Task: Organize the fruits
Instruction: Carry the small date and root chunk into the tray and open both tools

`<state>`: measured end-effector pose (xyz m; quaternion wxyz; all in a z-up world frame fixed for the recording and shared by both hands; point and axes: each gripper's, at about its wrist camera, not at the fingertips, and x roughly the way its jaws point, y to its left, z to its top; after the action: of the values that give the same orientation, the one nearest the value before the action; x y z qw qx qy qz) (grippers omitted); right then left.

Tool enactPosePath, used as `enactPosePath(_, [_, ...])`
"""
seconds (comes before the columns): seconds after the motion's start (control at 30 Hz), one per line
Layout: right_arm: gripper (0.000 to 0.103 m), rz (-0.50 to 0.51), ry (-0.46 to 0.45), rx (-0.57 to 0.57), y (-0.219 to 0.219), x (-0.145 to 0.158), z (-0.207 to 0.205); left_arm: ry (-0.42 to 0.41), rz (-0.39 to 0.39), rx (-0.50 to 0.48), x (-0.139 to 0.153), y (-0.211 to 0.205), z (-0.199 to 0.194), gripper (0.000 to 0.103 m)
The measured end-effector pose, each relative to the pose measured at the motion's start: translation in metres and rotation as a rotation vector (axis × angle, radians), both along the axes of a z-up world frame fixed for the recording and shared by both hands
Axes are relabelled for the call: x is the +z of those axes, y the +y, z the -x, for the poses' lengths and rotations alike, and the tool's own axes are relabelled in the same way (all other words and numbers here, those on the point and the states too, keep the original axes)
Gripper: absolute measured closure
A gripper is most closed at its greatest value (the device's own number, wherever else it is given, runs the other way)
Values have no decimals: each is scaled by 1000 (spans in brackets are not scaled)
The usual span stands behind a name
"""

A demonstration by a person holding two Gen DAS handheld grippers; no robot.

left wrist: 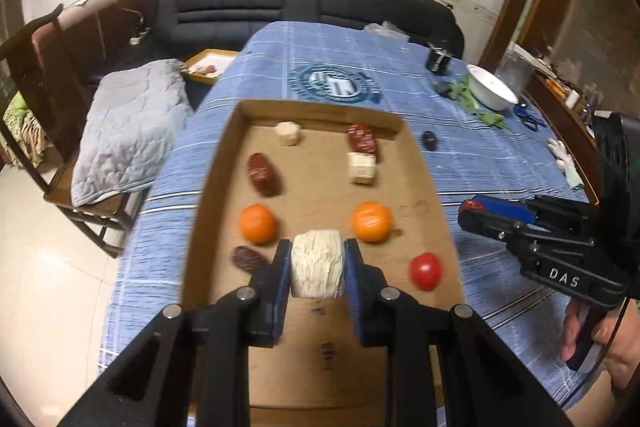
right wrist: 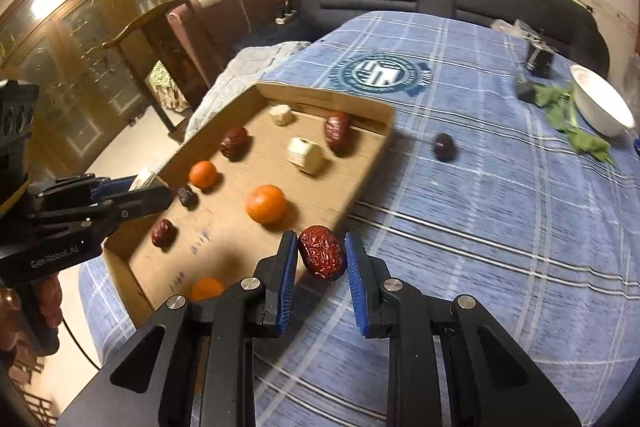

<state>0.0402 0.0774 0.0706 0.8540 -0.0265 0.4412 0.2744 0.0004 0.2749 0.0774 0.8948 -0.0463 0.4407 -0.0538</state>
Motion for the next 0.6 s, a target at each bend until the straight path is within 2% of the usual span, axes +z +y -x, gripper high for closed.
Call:
enactPosePath(0.23, [79, 20, -8, 4, 30, -3, -16, 9, 12, 11, -8, 16, -14, 75])
enactPosePath(0.47, [79, 47, -5, -39, 42, -14, -37, 36, 49, -17, -23, 11, -46, 75])
enactPosePath(0.6, [79, 44, 14, -66, 43, -21, -48, 49, 37, -36, -30, 5, -63, 75])
